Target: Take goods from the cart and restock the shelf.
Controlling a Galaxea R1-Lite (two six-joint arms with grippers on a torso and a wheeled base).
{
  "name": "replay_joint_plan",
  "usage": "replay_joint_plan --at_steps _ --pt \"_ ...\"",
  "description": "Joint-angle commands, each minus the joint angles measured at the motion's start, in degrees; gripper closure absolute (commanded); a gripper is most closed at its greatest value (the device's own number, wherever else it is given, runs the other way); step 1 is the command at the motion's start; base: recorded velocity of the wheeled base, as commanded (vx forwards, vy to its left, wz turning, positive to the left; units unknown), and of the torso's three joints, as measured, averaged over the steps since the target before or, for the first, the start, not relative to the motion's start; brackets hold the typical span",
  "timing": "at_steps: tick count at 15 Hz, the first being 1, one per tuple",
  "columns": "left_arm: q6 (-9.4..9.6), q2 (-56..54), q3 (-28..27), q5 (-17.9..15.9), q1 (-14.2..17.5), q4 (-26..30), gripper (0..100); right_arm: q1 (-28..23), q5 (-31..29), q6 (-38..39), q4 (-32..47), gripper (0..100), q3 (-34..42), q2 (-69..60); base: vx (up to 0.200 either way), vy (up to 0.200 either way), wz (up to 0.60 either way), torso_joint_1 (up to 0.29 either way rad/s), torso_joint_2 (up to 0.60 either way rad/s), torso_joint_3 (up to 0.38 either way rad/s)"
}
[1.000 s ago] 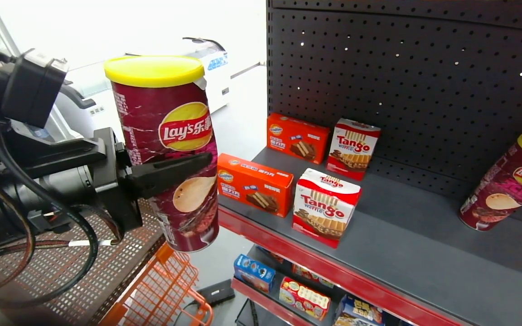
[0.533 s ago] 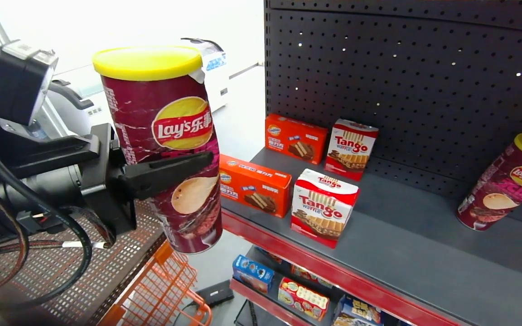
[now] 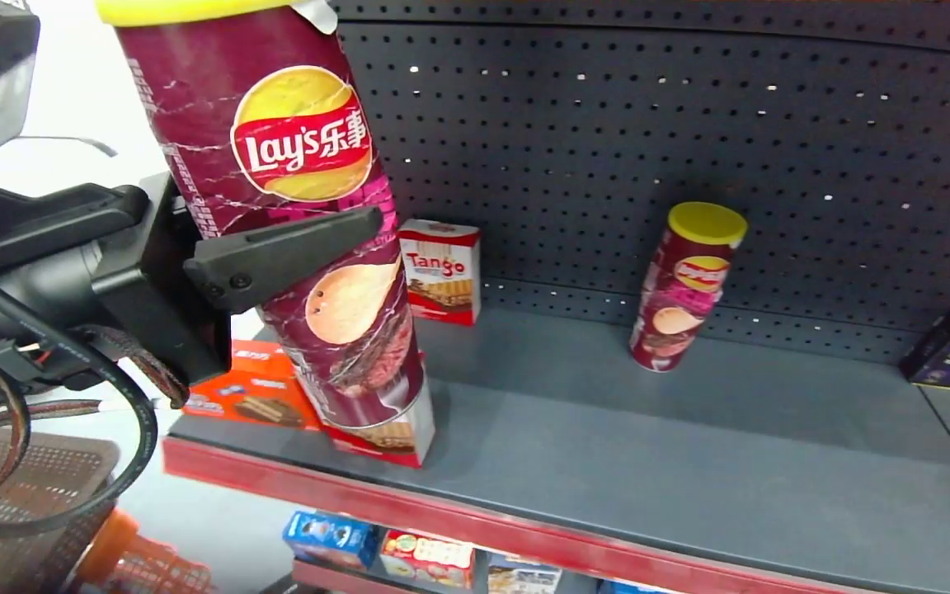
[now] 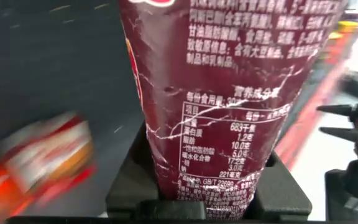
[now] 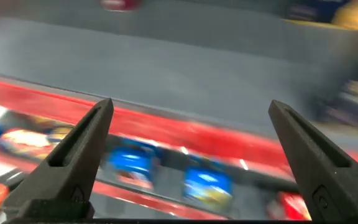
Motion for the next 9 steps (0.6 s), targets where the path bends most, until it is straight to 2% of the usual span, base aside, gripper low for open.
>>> replay_joint_plan --at_steps 1,3,9 --pt "-0.03 0.14 -0.12 0.10 -0.21 0.04 100 0.04 0.04 -0.02 0.02 0 0.01 0.08 0.000 0.000 -0.60 -0.002 0.00 -0.002" --pt "-0.03 0.31 -0.03 0.19 -0.21 0.04 100 0.04 0.04 -0.02 0.02 0 0.01 0.08 0.000 0.000 -0.60 0.000 0.00 0.005" --pt "0.14 0.31 1.64 0.54 0.31 0.04 100 0.04 0.04 -0.02 0.02 0 0.01 0.08 0.000 0.000 0.00 0.000 0.00 0.000"
